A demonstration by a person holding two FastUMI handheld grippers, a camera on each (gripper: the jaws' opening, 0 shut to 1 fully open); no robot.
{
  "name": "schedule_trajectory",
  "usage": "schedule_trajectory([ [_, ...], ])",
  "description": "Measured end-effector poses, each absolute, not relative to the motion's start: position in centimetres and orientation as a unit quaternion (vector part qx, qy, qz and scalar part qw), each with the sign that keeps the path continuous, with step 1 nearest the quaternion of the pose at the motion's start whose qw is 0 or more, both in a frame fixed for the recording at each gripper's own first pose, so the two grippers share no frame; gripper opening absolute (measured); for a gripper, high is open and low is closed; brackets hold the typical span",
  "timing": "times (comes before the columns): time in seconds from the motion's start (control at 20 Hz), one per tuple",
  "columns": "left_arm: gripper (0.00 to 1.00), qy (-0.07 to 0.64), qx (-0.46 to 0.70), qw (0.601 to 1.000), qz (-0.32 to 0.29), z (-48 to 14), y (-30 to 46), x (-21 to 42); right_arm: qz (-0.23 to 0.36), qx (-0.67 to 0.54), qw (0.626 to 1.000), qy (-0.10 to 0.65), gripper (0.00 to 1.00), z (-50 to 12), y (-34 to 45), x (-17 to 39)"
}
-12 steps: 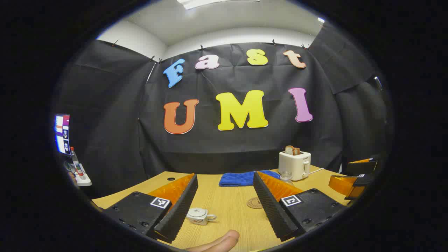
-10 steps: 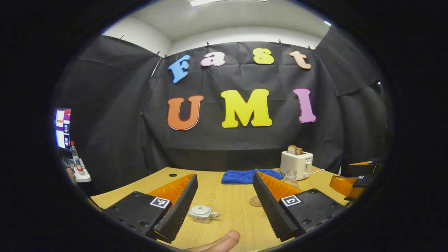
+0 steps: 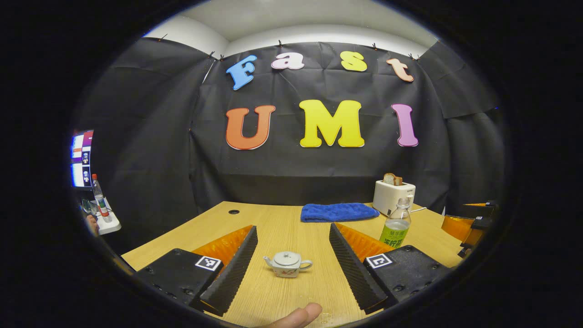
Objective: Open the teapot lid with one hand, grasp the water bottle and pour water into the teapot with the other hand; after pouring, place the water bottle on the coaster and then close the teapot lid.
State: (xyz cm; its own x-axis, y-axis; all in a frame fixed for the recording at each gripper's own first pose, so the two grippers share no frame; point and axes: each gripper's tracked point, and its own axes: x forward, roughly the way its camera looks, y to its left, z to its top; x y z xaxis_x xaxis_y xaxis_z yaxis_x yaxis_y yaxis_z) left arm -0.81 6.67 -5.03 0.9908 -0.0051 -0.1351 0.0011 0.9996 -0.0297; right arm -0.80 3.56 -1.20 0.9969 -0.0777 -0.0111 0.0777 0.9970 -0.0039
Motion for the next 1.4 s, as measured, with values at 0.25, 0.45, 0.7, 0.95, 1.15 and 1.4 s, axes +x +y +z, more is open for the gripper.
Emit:
schedule_trajectory([
  [0.25, 0.99, 0.090, -0.024, 0.996, -0.006, -7.1, 7.7, -0.2, -0.049, -0.010, 0.999, -0.015, 0.96, -0.7, 3.6, -0.6],
  [0.45, 0.99, 0.102, -0.021, 0.994, -0.015, -9.1, 7.6, 1.1, -0.052, -0.017, 0.998, -0.008, 0.96, -1.7, 2.9, 0.2],
  [0.7, 1.00, 0.092, -0.013, 0.996, -0.018, -11.0, 7.4, 3.5, -0.053, -0.039, 0.998, 0.023, 0.96, -4.5, 2.3, 2.2],
  [0.95, 0.97, 0.093, 0.007, 0.995, -0.037, -13.1, 6.5, 5.9, -0.041, -0.044, 0.997, 0.044, 0.96, -6.5, 2.4, 4.3],
  [1.15, 0.86, 0.117, -0.003, 0.992, -0.050, -14.6, 6.2, 7.1, -0.038, -0.041, 0.997, 0.059, 0.96, -7.6, 2.2, 6.3],
  [1.4, 0.71, 0.131, -0.006, 0.990, -0.053, -15.6, 6.1, 7.9, -0.025, -0.034, 0.996, 0.073, 0.96, -7.9, 2.9, 8.1],
])
